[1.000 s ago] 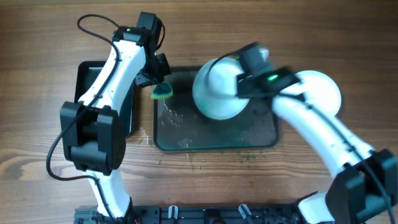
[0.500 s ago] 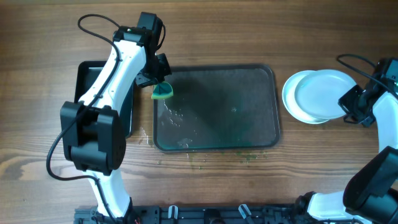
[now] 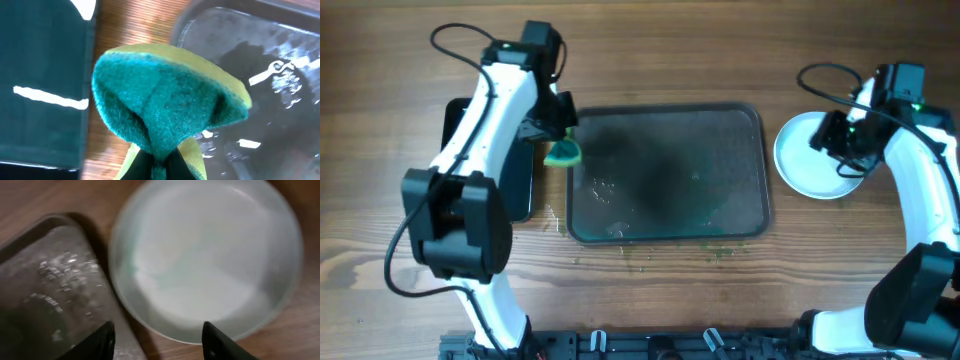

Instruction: Clean dirty plates on tray and stack at the side

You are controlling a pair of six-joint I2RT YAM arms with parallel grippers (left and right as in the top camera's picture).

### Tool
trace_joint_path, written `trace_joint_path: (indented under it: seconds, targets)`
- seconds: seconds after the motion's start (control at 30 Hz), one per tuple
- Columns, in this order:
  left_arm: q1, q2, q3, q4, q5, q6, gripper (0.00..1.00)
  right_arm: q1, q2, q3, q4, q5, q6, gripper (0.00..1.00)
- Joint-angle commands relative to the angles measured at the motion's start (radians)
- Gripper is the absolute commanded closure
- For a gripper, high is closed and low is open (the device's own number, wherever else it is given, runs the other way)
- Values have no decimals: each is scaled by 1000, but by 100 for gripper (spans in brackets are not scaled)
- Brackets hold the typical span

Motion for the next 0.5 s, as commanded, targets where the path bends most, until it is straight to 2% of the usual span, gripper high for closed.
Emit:
trace_joint_path:
  seconds: [0.0,0.07,0.13,0.2,0.3,0.33,0.37,0.4,0.47]
  targets:
    - [105,-40,23,-14,-30,173,96,97,-2,19,9,-73,-40,41]
    - [181,-32,23,-14,-40,280,96,170,-2,18,28,-73,-40,38]
    - [228,-23,-8,6,-68,338,96,196,-2,18,39,-73,-39,35]
    - [278,-22,-91,71,-121,340,96,206,-2,17,46,-73,-39,34]
    - [328,-22,-160,135,-119,336,94,206,-2,17,44,-73,-40,33]
    - [333,-22,-167,138,-119,336,83,206,-2,17,42,-72,-40,33]
    - [334,-22,-167,137,-119,336,68,206,-2,17,42,-67,-40,33]
    - [333,-22,-167,138,-119,336,59,206,-2,17,42,-55,-40,34]
    - [333,-23,-164,134,-119,335,36,206,-6,18,41,-49,-40,34]
